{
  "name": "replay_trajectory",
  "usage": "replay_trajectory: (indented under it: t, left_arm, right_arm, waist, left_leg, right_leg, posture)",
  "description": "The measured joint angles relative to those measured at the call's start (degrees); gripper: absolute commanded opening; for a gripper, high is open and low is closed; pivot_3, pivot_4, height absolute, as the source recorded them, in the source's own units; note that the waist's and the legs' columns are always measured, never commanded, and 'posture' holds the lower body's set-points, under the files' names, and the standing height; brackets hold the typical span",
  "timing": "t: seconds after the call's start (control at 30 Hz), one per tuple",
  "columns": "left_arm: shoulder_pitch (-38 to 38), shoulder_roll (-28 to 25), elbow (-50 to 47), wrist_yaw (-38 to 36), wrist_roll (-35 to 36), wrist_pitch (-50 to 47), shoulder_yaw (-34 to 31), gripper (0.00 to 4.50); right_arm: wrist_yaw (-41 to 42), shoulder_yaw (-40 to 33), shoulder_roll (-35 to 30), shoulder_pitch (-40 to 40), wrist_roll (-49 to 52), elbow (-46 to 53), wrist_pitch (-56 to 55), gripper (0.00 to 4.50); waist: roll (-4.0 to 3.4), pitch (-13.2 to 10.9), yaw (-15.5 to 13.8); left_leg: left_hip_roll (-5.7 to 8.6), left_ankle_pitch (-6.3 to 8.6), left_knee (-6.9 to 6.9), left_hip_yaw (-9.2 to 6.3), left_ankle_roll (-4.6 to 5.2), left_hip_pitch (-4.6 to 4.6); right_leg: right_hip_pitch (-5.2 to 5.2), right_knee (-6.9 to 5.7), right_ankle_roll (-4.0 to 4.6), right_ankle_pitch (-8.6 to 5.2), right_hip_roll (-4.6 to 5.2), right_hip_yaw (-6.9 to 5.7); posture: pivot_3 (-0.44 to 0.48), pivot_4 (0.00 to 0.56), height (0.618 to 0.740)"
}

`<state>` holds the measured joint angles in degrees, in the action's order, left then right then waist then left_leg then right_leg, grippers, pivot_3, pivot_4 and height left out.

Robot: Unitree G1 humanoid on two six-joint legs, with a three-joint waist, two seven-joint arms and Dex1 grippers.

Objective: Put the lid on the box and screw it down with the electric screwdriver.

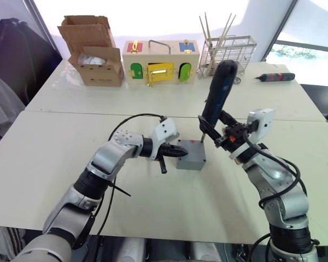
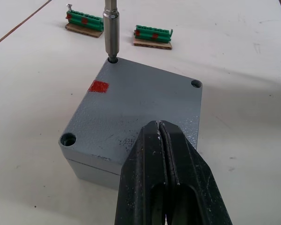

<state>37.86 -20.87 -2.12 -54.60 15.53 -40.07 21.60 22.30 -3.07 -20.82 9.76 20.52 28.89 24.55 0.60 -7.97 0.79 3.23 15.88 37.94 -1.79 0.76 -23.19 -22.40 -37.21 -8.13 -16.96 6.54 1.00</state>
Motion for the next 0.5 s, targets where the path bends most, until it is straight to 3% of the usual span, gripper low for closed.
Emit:
replay_trajectory:
  t: [0.5]
  left_arm:
    - [-0.01, 0.17, 0.0, 0.12, -0.02, -0.55, -0.01, 0.0]
  right_arm:
    - [0.5, -0.02, 0.15, -0.68, 0.02, -0.9, -1.65, 1.88]
  waist:
    - [0.16, 0.17, -0.07]
  left_leg:
    - [0.0, 0.03, -0.01, -0.04, 0.05, 0.01]
  right_leg:
    - [0.03, 0.03, 0.0, 0.0, 0.0, 0.0]
  posture:
    - [0.0, 0.15, 0.739]
